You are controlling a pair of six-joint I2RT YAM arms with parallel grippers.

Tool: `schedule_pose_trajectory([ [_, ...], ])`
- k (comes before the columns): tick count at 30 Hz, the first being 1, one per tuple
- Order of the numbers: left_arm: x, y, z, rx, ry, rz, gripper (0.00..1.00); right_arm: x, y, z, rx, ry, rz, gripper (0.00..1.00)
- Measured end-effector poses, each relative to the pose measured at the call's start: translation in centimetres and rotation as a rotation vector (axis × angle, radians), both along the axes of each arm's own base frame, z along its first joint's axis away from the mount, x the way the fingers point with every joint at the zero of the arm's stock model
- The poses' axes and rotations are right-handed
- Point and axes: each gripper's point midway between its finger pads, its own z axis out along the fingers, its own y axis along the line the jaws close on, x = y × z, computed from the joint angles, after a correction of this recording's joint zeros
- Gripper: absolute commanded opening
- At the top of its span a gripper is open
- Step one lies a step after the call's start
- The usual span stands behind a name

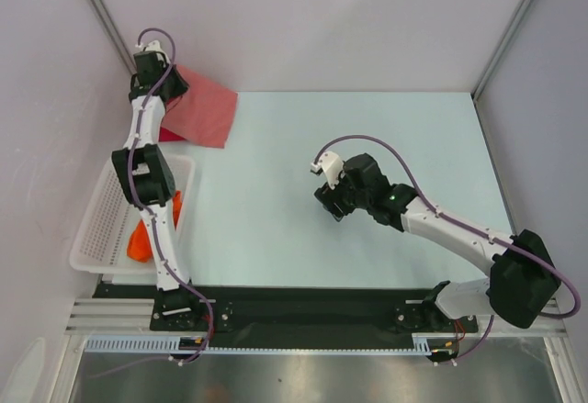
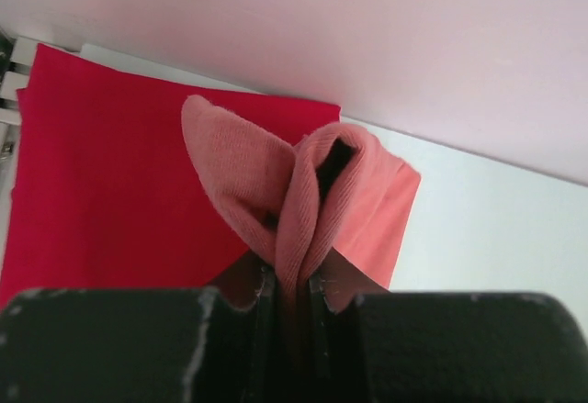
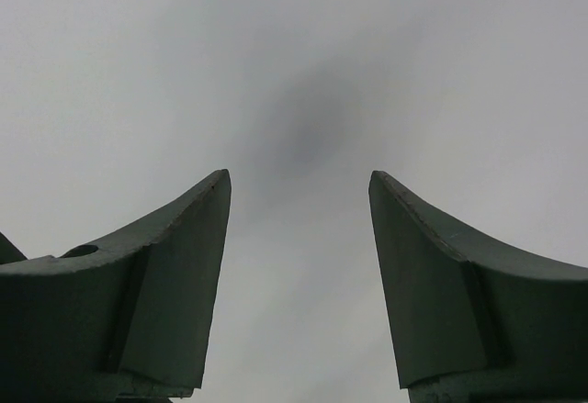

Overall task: Fold and stack the t-shirts
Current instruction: Neatly place the folded tshirt to the corner

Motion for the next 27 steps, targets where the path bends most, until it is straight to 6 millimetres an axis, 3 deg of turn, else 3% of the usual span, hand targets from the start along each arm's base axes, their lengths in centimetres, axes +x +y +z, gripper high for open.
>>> schedule_pose_trajectory([
  [8, 1.8, 0.6, -1.2, -0.117, -0.067, 0.079, 0.0, 0.1, 0.6, -1.2, -0.006, 0.044, -0.019, 0.66],
  [13, 2.7, 2.2, -2.1, -0.2, -0.1, 0.172, 0.0, -0.1, 1.4, -1.6, -0.006, 0.06, -0.013, 0.66],
  [27, 2.9, 5.6, -6.1, -0.36, -0.132, 0.376, 0.0, 0.1, 2.5, -1.8, -0.005, 0.077, -0.028, 0.66],
])
